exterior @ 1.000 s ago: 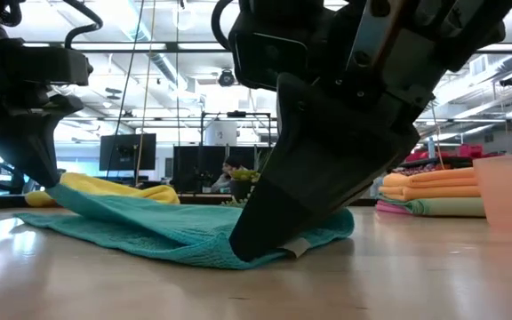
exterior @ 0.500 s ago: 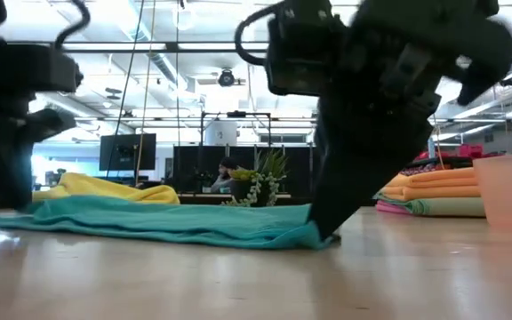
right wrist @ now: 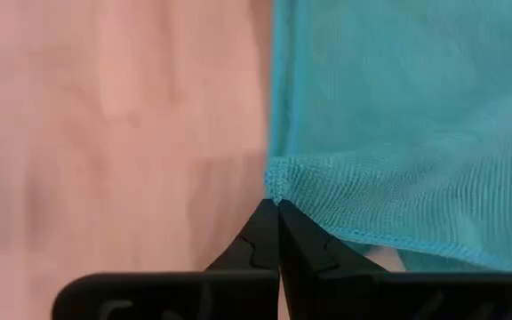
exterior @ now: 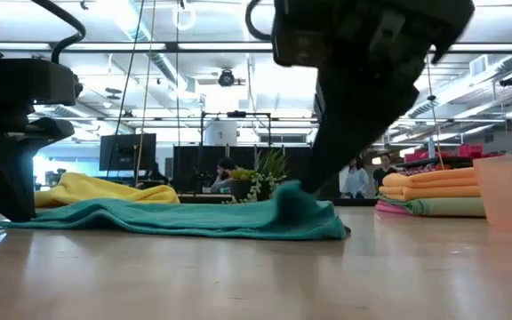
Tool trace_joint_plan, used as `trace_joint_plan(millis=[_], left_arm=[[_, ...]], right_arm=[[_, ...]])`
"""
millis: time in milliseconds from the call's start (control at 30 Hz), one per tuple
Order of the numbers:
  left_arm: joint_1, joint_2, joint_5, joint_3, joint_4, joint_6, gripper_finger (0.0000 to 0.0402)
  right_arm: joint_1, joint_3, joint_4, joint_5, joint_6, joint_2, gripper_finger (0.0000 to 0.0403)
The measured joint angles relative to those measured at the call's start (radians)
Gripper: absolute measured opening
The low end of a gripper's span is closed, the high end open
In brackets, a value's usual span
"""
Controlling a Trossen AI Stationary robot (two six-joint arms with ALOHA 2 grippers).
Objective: Fold microfiber towels
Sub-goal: Fold the blue microfiber towel
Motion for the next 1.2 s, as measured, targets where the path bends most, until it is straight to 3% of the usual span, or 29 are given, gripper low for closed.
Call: trace_joint_plan(millis=[133,733,1200], left_arm=[[0.000,0.001,0.001,0.000,0.000,0.000,0.0003],[0.000,0.002,0.006,-0.001,-0.005,0.001,0.0004],[0.001,0.002,0.008,-0.002,-0.003,0.001,0.0004]], right_arm=[[0.019,0.004,0.069,-0.034,0.012,0.024,0.0002],[0.035,0.003,-0.072,-0.007,0.051,0.047,0.0002],[0.038,-0.010,-0.043,-0.012,0.082,0.056,0.0002]])
